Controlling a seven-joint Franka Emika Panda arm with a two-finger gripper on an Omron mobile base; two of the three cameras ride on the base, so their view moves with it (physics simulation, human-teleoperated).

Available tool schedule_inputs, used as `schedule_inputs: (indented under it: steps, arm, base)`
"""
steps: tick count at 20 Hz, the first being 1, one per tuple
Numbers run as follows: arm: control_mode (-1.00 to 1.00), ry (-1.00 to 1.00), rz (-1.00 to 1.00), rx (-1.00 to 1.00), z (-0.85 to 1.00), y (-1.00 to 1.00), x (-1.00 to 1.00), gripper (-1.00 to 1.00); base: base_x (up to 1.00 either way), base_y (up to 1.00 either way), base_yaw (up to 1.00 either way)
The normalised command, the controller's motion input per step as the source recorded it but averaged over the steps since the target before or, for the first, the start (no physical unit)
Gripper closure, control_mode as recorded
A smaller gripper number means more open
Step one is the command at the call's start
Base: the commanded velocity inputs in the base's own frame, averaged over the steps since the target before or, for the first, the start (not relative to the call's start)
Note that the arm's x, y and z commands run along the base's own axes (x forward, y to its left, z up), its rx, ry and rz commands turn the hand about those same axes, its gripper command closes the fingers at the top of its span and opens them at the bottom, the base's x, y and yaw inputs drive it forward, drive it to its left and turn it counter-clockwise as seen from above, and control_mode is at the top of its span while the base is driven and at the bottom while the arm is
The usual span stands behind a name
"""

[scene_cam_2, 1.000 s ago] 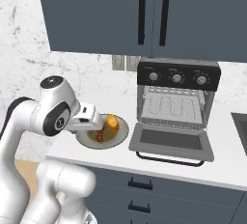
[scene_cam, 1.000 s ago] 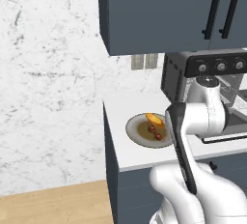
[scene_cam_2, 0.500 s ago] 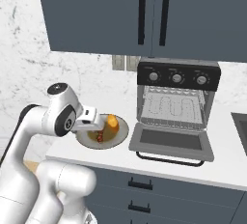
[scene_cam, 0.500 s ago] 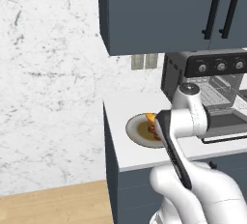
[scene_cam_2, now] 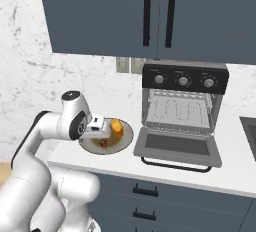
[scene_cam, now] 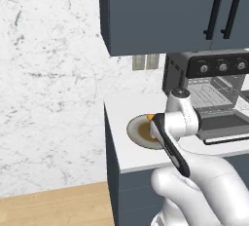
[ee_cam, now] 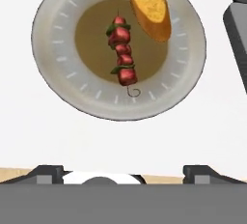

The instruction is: Pick up the kebab skewer and baguette bread, and place them inside the toaster oven. Close the toaster oven door and start by setting the timer.

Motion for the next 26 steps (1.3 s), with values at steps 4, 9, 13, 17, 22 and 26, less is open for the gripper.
schedule_inputs:
  steps: [4, 9, 13, 17, 22, 26]
  arm:
    - [-1.00, 0.10, 0.00, 0.00, -0.32, 0.02, 0.30, -1.00]
    - [-1.00, 0.11, 0.00, 0.00, -0.25, 0.00, 0.33, -1.00]
    - [-1.00, 0.09, 0.00, 0.00, -0.22, 0.00, 0.33, -1.00]
    - [-1.00, 0.06, 0.00, 0.00, -0.28, 0.00, 0.34, -1.00]
    - [-1.00, 0.06, 0.00, 0.00, -0.25, 0.00, 0.29, -1.00]
    - [-1.00, 0.00, 0.00, 0.00, -0.20, 0.00, 0.23, -1.00]
  base:
    - [0.00, 0.00, 0.00]
    - [0.00, 0.00, 0.00]
    - [0.00, 0.00, 0.00]
    - [0.00, 0.00, 0.00]
    - [0.00, 0.00, 0.00]
    - [0.00, 0.00, 0.00]
